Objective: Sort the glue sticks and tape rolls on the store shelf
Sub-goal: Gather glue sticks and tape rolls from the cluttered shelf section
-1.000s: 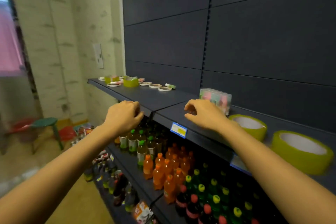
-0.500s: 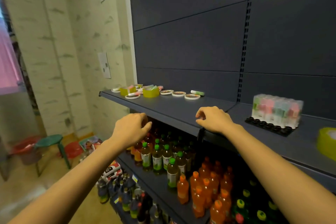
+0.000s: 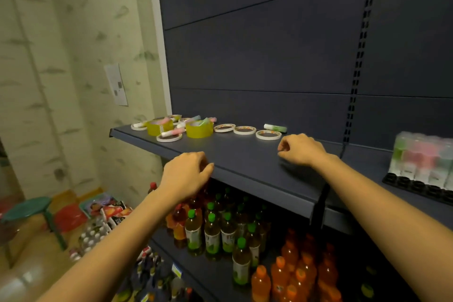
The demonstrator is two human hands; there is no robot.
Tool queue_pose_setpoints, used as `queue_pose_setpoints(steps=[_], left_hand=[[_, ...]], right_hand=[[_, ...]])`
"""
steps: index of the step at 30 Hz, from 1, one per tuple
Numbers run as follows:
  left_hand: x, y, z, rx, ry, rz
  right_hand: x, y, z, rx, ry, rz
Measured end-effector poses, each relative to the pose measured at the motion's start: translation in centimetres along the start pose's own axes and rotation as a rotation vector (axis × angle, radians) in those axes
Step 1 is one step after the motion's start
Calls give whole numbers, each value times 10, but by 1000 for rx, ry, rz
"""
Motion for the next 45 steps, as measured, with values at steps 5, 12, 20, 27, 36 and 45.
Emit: queue_pose_setpoints(steps=[5, 12, 20, 27, 36, 45], left_hand=[[21, -39, -54, -46, -55, 65], [45, -92, -120, -90, -123, 121], [79, -112, -170, -56, -170, 192], [110, -105, -219, 51, -241, 205], [173, -72, -287, 336, -372, 81], [196, -61, -313, 458, -442, 76]], right_hand=[[11, -1, -75, 124, 18, 48], [37, 6, -157, 349, -65, 63], [60, 22, -205, 473, -176, 203], [48, 31, -211, 432, -261, 199], [39, 42, -183, 556, -178, 213], [34, 47, -128, 715, -64, 219]])
Point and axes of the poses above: each hand's wrist, its own z-axis away from the middle knuckle, its own x-axis out of the palm, y = z × x, the point moved 4 cm from there along -z, towards the middle knuckle, and after that the axes turned 12 degrees about z, right-handed, at the moved point
